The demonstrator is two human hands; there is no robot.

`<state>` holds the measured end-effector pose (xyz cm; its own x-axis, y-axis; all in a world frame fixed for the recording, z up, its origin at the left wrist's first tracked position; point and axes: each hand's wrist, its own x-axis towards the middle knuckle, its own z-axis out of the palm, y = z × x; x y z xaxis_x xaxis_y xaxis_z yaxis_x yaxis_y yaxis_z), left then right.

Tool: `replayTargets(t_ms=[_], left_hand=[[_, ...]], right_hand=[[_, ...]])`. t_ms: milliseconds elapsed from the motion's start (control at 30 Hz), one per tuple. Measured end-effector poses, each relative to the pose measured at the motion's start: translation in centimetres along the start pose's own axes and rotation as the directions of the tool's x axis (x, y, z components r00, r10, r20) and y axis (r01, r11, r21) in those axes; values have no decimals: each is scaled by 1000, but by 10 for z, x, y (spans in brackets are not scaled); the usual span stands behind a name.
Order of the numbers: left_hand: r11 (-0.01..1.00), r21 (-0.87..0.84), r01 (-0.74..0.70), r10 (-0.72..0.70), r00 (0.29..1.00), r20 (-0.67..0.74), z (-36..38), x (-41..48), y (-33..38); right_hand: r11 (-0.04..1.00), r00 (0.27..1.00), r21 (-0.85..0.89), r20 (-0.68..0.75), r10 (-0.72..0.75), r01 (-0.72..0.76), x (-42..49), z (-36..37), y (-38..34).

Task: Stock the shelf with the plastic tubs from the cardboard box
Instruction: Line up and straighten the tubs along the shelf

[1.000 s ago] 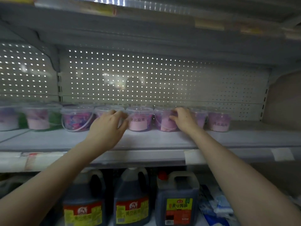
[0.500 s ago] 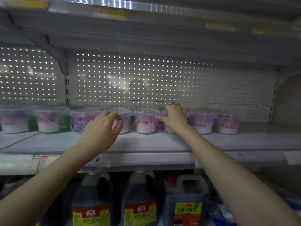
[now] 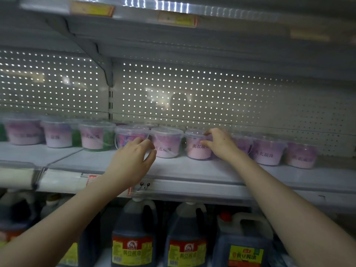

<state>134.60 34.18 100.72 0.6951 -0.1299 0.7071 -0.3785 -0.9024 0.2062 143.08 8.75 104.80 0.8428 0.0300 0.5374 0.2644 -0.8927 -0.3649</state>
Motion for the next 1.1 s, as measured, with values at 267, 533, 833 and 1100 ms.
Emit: replayTargets(t_ms=[267, 533, 833, 1100], left_hand=[[997, -13, 70, -69, 998, 8, -29, -8, -62], [1000, 6, 27, -27, 999, 20, -54, 2, -128], [999, -18, 41, -41, 998, 45, -64, 16, -182], [999, 38, -14, 9, 989, 148, -54, 30, -193]], right_hand=[[987, 986, 27, -46, -160, 161, -4, 35, -78], [981, 983, -69, 55, -176, 179, 17, 82, -158], [941, 987, -299, 26, -159, 159, 24, 100, -185], [962, 981, -191, 10, -196, 194, 34, 112, -212]])
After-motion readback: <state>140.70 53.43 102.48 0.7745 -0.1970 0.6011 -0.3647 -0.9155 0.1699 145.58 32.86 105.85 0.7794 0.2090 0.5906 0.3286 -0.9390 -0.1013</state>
